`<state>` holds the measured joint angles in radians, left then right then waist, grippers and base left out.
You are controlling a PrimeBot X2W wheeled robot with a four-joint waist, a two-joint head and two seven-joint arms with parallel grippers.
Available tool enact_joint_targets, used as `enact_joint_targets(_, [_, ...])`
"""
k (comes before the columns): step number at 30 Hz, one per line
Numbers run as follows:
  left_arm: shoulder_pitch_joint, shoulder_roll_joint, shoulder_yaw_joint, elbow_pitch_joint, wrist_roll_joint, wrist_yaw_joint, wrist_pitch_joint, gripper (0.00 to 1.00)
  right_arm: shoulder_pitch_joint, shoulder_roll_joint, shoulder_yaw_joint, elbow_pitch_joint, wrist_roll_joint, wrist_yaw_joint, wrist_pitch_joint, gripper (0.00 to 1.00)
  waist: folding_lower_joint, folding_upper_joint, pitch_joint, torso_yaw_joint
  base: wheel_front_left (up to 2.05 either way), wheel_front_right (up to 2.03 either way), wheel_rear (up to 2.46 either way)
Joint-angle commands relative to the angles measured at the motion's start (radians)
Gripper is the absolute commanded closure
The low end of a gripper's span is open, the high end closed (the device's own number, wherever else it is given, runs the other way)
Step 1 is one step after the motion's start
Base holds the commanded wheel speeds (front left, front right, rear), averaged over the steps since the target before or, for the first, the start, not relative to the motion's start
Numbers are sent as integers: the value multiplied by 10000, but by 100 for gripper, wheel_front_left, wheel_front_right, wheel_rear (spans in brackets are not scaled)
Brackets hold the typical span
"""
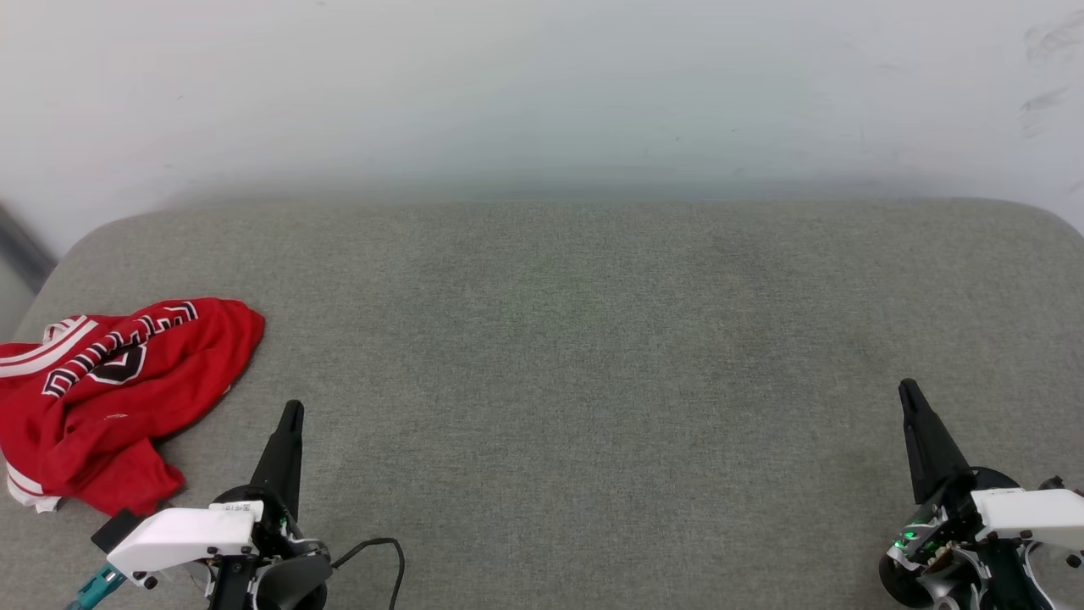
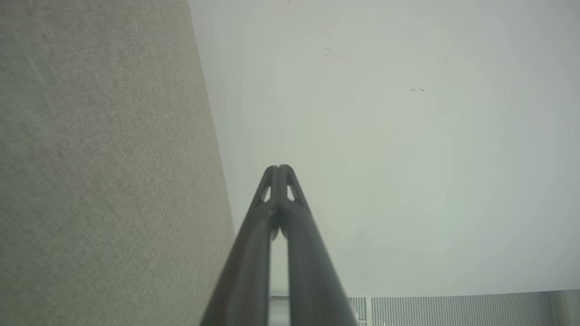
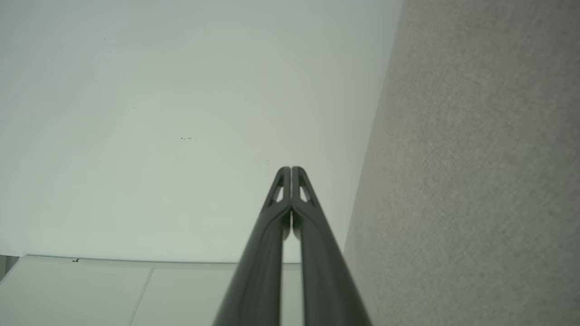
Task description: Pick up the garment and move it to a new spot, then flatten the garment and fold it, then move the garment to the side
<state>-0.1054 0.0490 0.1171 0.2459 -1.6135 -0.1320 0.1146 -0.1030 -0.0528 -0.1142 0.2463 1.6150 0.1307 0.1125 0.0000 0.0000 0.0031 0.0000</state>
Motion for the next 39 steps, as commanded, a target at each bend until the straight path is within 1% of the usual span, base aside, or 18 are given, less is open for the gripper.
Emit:
enact_joint_targets(1, [-66, -25, 10, 4, 14, -37, 16, 100, -121, 42, 2, 14, -47, 0, 18, 100, 0, 0, 0, 0, 0, 0, 0])
enact_joint_targets(31, [-67, -25, 10, 4, 13, -37, 15, 100, -121, 42, 3, 13, -46, 0, 16, 100, 0, 0, 0, 0, 0, 0, 0])
enact_joint_targets(32, [0, 0, -2, 0, 0, 0, 0, 0, 0, 0, 2, 0, 0, 0, 0, 0, 0, 0, 0, 0, 0, 0, 0])
enact_joint_targets(34, [96, -10, -29, 153, -2, 4, -3, 0, 118, 4, 11, 140, 2, 0, -7, 0, 0, 0, 0, -1, 0, 0, 0])
enact_joint_targets(39, [61, -8, -329, -15, -41, 4, -169, 0, 164, 5, 190, -96, -120, 0, -250, 0, 0, 0, 4, 0, 0, 0, 0])
